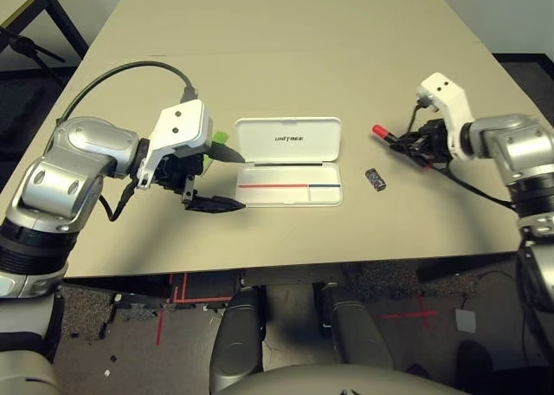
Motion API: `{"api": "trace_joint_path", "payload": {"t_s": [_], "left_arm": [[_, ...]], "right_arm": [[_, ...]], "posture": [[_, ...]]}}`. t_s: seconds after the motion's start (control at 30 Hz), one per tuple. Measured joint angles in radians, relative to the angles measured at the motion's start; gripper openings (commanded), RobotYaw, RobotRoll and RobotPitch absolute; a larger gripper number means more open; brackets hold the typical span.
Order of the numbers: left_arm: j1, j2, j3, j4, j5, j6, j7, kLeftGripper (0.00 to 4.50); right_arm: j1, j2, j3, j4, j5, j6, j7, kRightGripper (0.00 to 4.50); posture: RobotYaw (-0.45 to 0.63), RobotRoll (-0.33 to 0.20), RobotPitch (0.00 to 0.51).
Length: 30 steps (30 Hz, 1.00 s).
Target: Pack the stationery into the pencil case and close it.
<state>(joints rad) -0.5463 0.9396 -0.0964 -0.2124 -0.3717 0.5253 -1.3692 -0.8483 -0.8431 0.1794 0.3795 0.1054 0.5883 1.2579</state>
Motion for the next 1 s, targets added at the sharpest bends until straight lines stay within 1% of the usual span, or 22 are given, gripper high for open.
{"api": "trace_joint_path", "payload": {"t_s": [0.13,0.2,0.27,0.4,0.53,0.7,0.83,1.0], "left_arm": [[0.015,-0.020,0.019,0.033,-0.005,-0.020,0.021,4.50],[0.025,-0.022,0.028,0.035,-0.022,-0.020,0.022,4.50],[0.032,-0.026,0.051,0.036,-0.047,-0.020,0.022,4.50],[0.051,-0.024,0.066,0.041,-0.074,-0.019,0.019,4.50],[0.073,-0.013,0.090,0.032,-0.089,-0.006,0.022,4.50],[0.097,-0.011,0.098,0.024,-0.099,0.003,0.037,4.50],[0.126,-0.010,0.118,0.010,-0.100,0.002,0.058,4.50],[0.142,-0.012,0.119,0.010,-0.100,-0.007,0.064,4.50]], "right_arm": [[-0.005,-0.078,0.055,-0.084,0.022,-0.069,0.233,0.52],[-0.028,-0.086,0.091,-0.120,0.040,-0.066,0.307,0.52],[-0.066,-0.066,0.121,-0.139,0.048,-0.059,0.339,0.52],[-0.143,0.025,0.166,-0.146,0.039,-0.047,0.344,0.52],[-0.180,0.087,0.200,-0.147,0.035,-0.038,0.344,0.52],[-0.220,0.175,0.217,-0.144,0.022,-0.022,0.317,0.52],[-0.226,0.299,0.255,-0.123,-0.016,-0.017,0.238,0.52],[-0.212,0.402,0.295,-0.077,-0.090,-0.072,0.115,0.52]], "posture": [[0.09,0.000,0.159],[0.10,0.000,0.156],[0.10,0.000,0.154],[0.12,0.000,0.153],[0.13,0.000,0.151],[0.13,0.000,0.145],[0.14,0.000,0.142],[0.16,0.000,0.142]]}}
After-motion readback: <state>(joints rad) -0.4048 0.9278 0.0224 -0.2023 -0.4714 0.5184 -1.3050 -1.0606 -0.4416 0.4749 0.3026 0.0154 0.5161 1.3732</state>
